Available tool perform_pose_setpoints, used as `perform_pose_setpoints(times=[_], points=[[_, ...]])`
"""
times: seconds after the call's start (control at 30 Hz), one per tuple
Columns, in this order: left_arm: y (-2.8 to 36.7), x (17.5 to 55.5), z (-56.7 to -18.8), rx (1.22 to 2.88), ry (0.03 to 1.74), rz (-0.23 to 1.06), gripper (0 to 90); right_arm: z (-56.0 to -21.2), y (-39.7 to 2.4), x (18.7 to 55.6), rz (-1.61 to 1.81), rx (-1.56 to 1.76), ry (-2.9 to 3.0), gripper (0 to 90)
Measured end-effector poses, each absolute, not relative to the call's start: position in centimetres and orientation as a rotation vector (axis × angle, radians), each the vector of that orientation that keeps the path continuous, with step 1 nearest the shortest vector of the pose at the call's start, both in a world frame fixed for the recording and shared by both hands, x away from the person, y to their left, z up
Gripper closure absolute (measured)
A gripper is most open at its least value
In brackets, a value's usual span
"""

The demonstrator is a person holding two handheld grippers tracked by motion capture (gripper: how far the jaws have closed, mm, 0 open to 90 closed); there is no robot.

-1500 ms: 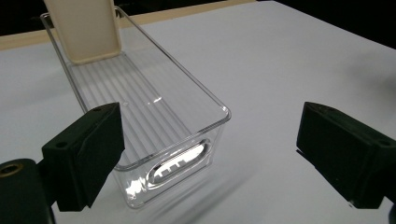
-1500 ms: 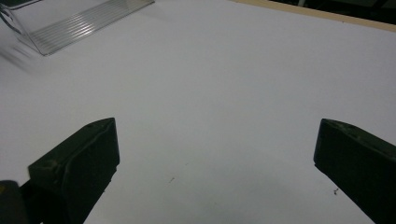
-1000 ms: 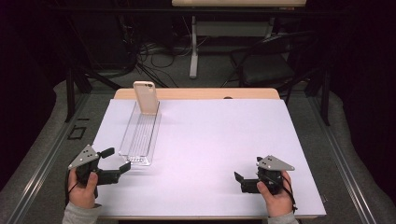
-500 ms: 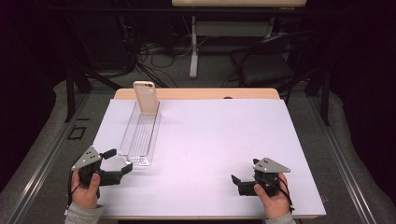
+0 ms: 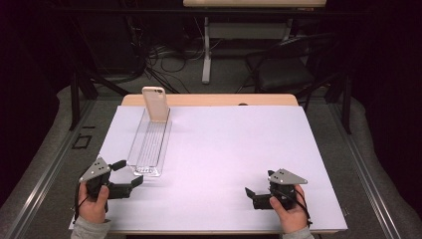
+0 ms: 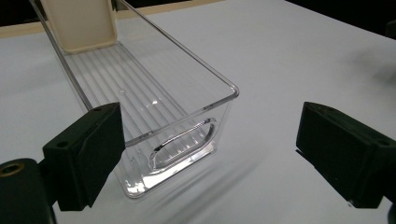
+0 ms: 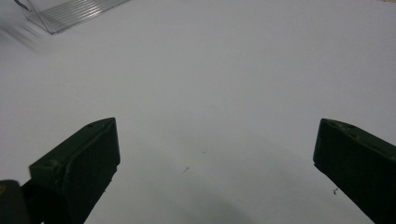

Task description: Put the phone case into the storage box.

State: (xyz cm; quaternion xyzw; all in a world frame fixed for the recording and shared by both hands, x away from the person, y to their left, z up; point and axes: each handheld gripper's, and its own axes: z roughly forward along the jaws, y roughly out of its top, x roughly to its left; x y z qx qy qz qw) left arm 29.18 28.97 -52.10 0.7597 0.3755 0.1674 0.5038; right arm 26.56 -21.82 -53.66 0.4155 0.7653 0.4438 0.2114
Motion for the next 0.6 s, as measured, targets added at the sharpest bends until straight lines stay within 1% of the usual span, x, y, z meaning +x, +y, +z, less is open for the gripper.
perform_pose_setpoints(times=[0.6], points=[[29.07, 29.26, -52.20, 1.828, 0.912, 0.403, 8.7, -53.82, -21.86, 26.65, 1.233, 1.161, 2.125, 0.3]])
